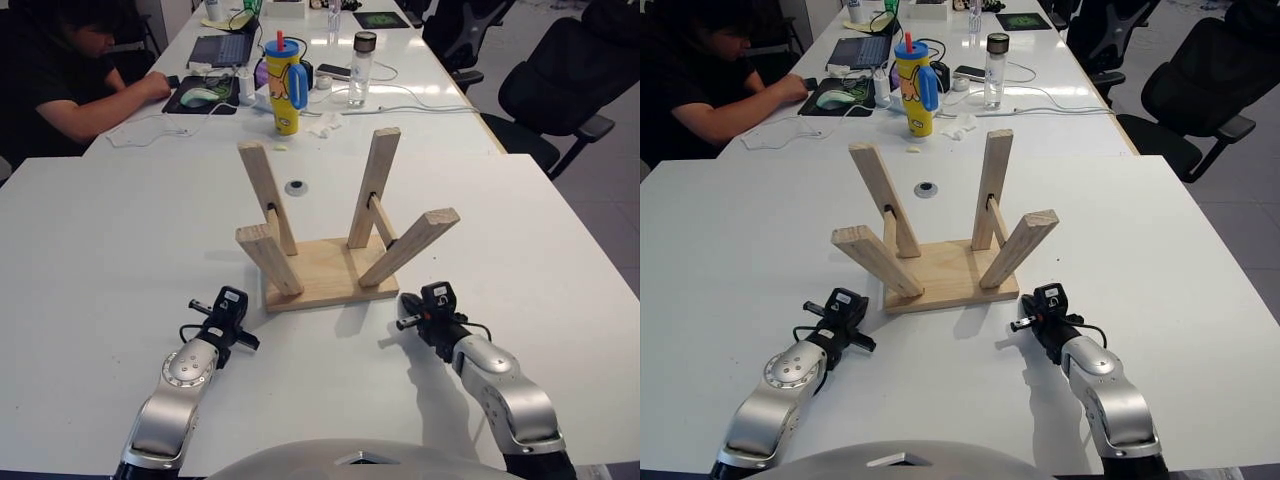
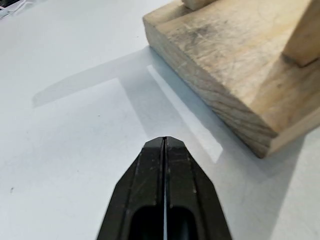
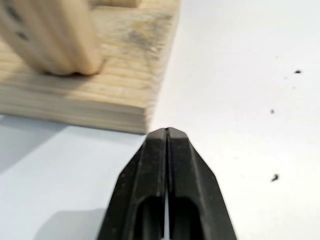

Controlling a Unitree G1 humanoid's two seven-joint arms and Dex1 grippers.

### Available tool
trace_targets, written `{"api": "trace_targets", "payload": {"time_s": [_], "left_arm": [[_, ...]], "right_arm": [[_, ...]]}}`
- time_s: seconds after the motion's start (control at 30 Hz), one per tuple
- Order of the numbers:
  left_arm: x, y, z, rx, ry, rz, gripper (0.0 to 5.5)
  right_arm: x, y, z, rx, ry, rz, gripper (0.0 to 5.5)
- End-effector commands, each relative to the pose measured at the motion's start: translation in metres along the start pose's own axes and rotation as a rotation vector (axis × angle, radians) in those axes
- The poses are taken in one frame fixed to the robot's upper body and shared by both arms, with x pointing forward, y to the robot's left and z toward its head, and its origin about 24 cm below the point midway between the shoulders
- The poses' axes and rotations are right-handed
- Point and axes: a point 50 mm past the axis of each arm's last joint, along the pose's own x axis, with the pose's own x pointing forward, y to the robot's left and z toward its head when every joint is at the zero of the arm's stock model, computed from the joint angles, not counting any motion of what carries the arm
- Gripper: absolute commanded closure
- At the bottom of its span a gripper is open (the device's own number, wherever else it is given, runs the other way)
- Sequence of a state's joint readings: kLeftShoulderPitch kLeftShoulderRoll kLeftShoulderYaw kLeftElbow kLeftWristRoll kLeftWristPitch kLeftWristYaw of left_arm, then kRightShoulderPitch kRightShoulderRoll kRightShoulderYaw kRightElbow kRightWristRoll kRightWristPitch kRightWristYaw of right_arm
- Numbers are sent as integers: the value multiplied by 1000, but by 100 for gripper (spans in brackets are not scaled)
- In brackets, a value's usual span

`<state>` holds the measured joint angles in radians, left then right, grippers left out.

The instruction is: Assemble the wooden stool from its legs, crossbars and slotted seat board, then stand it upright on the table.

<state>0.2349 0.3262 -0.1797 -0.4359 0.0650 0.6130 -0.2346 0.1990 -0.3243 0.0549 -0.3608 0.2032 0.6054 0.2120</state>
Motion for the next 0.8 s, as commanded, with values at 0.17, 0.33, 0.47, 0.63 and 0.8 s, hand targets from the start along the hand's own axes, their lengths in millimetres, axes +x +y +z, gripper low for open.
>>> {"api": "trace_targets", "payload": {"time_s": [0.17,0.33,0.47,0.63,0.8], "left_arm": [[9,-16,-7,-9,99,-156,547],[6,-25,-9,-62,140,-279,547],[6,-39,22,-262,31,-480,547],[-2,-34,99,-430,-294,-678,547],[-20,-19,126,-379,-368,-788,547]], "right_arm": [[20,-4,8,-27,-24,4,550],[28,14,17,-30,12,155,550],[24,40,25,75,61,364,550],[18,57,83,222,-86,577,550],[13,43,120,218,-150,615,550]]}}
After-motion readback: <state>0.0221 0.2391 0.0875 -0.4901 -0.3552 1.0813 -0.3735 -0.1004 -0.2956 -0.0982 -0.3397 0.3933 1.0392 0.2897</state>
